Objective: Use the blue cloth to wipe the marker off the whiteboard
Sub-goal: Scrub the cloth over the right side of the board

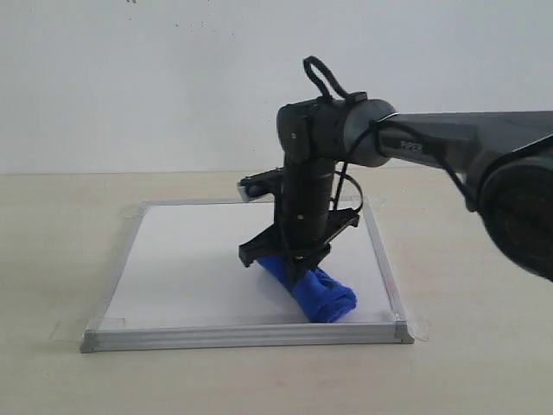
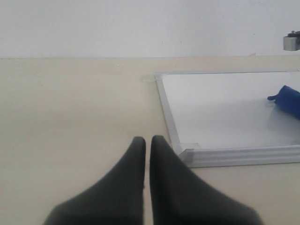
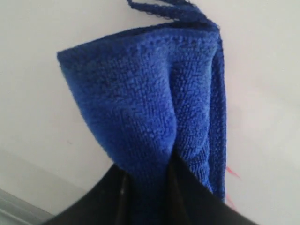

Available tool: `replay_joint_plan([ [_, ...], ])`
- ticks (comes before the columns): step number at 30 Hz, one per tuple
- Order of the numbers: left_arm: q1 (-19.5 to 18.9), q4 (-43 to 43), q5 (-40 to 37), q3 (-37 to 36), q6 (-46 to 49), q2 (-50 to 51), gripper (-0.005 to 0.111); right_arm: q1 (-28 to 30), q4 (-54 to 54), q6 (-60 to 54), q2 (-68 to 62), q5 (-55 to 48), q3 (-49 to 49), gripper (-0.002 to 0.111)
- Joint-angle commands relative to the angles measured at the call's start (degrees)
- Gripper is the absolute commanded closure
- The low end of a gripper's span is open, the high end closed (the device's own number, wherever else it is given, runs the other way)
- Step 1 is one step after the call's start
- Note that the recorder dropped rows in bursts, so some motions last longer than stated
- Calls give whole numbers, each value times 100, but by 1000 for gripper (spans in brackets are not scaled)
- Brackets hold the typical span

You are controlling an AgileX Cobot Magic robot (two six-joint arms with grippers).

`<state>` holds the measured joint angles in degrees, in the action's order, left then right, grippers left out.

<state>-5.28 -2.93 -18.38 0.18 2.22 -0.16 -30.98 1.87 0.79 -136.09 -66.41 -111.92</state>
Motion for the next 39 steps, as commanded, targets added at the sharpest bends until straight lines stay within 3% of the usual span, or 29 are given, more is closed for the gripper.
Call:
replay_joint_plan([
  [1, 46, -67, 36, -18, 26, 16, 103, 567, -871, 95, 250, -355, 917, 108],
  [7, 46, -67, 36, -18, 26, 16, 103, 1100, -832, 209, 673, -355, 1350, 108],
  [10, 46, -67, 36, -18, 26, 16, 103, 920, -278, 209, 673, -355, 1350, 108],
  [13, 46, -67, 36, -18, 26, 16, 103, 570, 329, 182, 622, 296, 1350, 108],
  [17, 46, -67, 36, -18, 26, 16, 103, 96, 832, -466, 411, 453, 1297, 108],
  [31, 46, -67, 36, -18, 26, 16, 103, -1030, 1115, -1281, 273, 1035, 905, 108],
  [39, 46, -67, 36, -18, 26, 16, 103, -1009, 640, -1046, 273, 1049, 773, 108],
])
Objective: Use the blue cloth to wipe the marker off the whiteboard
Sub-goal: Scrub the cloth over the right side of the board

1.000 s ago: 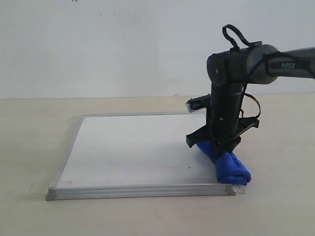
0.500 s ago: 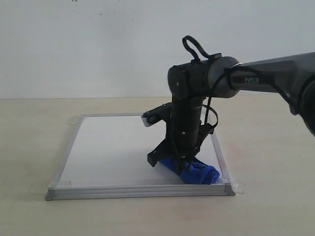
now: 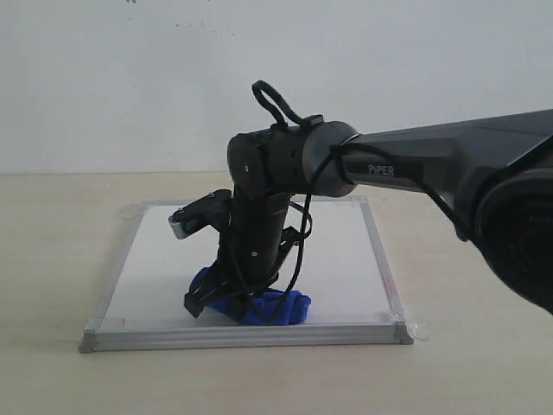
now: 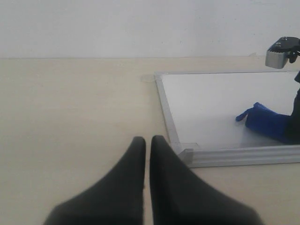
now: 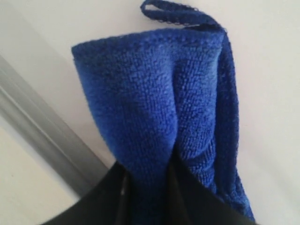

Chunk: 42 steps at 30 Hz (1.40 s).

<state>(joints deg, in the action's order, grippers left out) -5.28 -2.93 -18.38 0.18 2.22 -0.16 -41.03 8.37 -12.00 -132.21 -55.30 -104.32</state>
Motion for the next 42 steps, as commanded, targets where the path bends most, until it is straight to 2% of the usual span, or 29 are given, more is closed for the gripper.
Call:
replay_joint_plan([
  [1, 46, -67, 36, -18, 26, 16, 103, 54, -268, 440, -115, -121, 13, 108],
  [4, 46, -67, 36, -18, 26, 16, 103, 199, -1070, 989, -115, -394, 13, 108],
  [11, 46, -67, 36, -18, 26, 16, 103, 906, -2407, 1283, -115, -1366, 13, 108],
  [14, 46, -67, 36, -18, 26, 16, 103, 1165, -2312, 1768, -104, -1418, 13, 108],
  [17, 46, -67, 36, -18, 26, 16, 103, 1178, -1932, 1762, -104, -1372, 13, 108],
  [22, 46, -67, 36, -18, 26, 16, 103, 726, -1118, 1113, -104, -724, 13, 108],
  [28, 46, -67, 36, -18, 26, 16, 103, 127, -1018, 859, -104, 22, 13, 108],
  [31, 46, -67, 36, -18, 26, 16, 103, 96, -1018, 783, -104, 29, 13, 108],
  [38, 46, -67, 36, -18, 26, 16, 103, 625, -1627, 983, -104, -601, 13, 108],
  [42, 46, -67, 36, -18, 26, 16, 103, 984, -1546, 1053, -35, -1176, 13, 108],
])
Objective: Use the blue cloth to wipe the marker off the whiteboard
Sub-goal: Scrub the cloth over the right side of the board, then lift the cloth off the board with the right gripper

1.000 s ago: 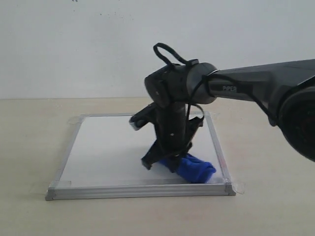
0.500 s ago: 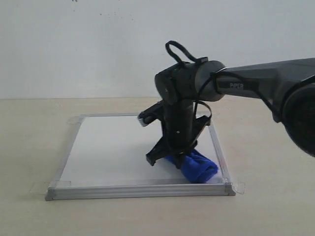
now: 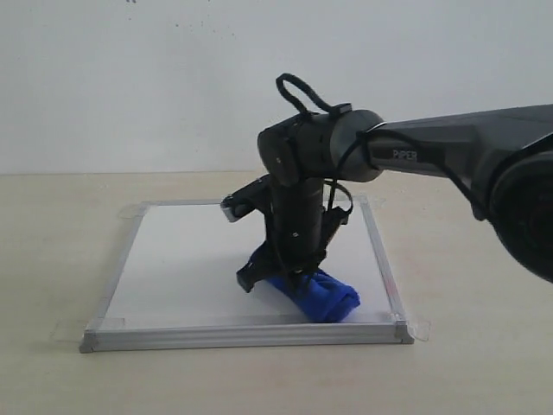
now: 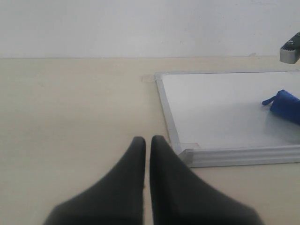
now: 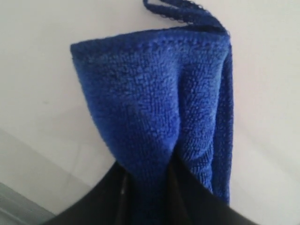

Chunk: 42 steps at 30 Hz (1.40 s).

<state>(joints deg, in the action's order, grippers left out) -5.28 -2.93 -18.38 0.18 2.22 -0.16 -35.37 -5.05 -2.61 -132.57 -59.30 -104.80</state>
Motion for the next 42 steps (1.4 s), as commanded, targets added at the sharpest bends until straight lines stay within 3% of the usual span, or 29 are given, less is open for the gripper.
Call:
replay_joint_plan([
  [1, 46, -67, 36, -18, 26, 16, 103, 449, -193, 215, 62, -876, 62, 108],
  [10, 46, -67, 36, -18, 26, 16, 103, 549, -351, 815, 1004, -792, 62, 108],
  [16, 46, -67, 36, -18, 26, 16, 103, 628, -1215, 1383, 1782, -838, 76, 108],
  [26, 46, -67, 36, -18, 26, 16, 103, 1234, -1334, 1547, 2388, -1066, 87, 108],
  [29, 46, -67, 36, -18, 26, 16, 103, 1562, -1149, 1896, 2388, -1066, 87, 108],
  [34, 46, -67, 36, -18, 26, 16, 103, 2078, 107, 1878, 2337, -1066, 101, 108],
  [42, 46, -67, 36, -18, 26, 16, 103, 2160, 302, 1806, 1748, -1066, 101, 108],
])
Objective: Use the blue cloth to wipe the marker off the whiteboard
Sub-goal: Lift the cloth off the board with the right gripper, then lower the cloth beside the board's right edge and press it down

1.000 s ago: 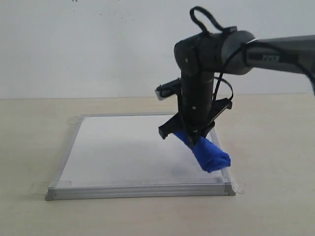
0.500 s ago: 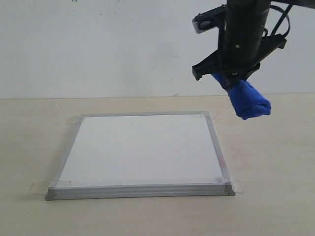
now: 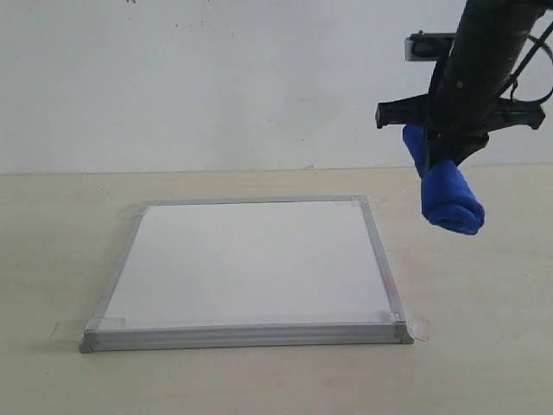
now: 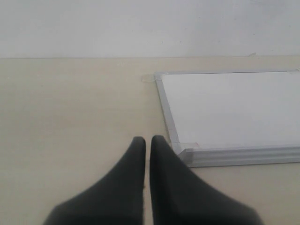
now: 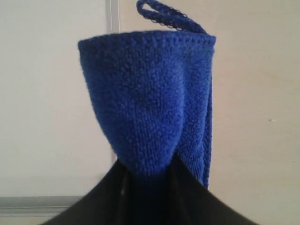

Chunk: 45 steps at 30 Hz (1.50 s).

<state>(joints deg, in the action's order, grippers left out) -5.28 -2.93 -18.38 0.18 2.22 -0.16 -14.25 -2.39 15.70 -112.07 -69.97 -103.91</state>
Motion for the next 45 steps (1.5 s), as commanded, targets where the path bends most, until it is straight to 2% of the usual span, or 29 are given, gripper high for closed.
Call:
replay_joint_plan([
  [1, 46, -67, 36, -18, 26, 16, 103, 48, 36, -15, -389, 1, 11, 108],
  [9, 46, -67, 36, -18, 26, 16, 103, 48, 84, -84, -1241, 1, 366, 108],
  [16, 46, -67, 36, -18, 26, 16, 103, -150, -9, -358, -1254, 1195, 848, 108],
  [19, 46, -67, 36, -18, 26, 16, 103, -178, 61, -211, -1257, 1299, 848, 108],
  [45, 46, -67, 36, -18, 26, 16, 103, -167, -321, -84, -1525, 1064, 856, 108],
])
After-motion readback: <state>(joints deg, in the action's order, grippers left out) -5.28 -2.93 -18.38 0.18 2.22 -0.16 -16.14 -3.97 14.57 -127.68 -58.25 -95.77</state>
